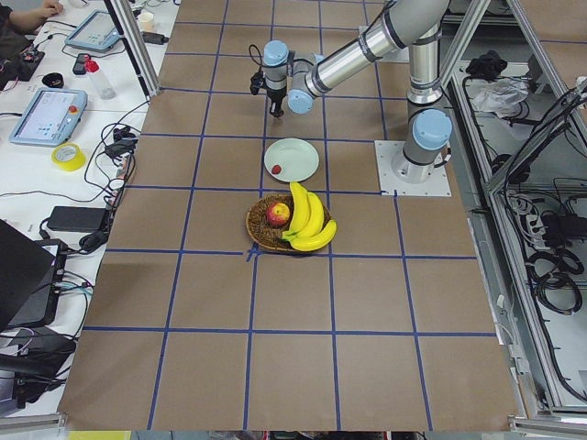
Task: Collect all strawberries into plate
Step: 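Grasp the next strawberry with the left gripper and drop it on the plate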
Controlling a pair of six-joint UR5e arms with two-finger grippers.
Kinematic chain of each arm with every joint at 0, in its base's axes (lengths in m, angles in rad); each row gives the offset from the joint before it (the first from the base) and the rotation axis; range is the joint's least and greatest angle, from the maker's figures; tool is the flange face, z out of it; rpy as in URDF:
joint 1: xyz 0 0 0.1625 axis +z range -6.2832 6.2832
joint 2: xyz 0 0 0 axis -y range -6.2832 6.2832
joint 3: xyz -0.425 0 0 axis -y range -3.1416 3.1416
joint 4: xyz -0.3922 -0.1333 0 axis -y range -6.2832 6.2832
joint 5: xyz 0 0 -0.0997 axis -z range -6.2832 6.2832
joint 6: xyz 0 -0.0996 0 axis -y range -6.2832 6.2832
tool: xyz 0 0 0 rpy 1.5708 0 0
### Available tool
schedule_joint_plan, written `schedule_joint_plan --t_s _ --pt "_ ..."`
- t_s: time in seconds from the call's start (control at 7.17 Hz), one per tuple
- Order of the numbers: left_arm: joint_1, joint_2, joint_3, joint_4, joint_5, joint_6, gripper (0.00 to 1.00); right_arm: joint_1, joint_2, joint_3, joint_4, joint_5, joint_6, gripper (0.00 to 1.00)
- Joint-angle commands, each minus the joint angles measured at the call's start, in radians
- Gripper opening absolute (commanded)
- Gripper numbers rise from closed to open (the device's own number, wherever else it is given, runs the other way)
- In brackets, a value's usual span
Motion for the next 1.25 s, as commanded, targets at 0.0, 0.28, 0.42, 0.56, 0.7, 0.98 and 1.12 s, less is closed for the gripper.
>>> schedule_joint_plan --t_s 0.0,0.28,0.42,0.56,0.7,0.98,1.12 --pt "0.123 0.065 0.126 -0.249 0.055 0.019 0.00 0.002 -0.001 0.001 0.009 -0.002 0.002 1.00" --pt "0.275 0.085 0.157 -0.430 0.117 0.065 0.00 0.002 -0.002 -0.001 0.029 -0.002 0.000 1.00" --pt "0.351 0.082 0.127 -0.441 0.151 0.135 0.00 0.002 -0.002 -0.001 0.029 -0.002 0.000 1.00" --pt "0.393 0.065 0.087 -0.430 0.150 0.180 0.05 0.002 -0.002 -0.001 0.029 -0.002 0.000 1.00" --pt "0.400 0.059 0.071 -0.416 0.150 0.144 0.99 0.002 -0.002 0.001 0.028 -0.002 0.002 1.00" --pt "0.392 0.079 0.076 -0.413 0.135 0.122 1.00 0.002 -0.001 -0.001 0.028 -0.001 0.002 1.00" --pt "0.356 0.096 0.079 -0.410 0.124 0.102 1.00 0.002 -0.002 -0.001 0.029 -0.001 0.000 1.00"
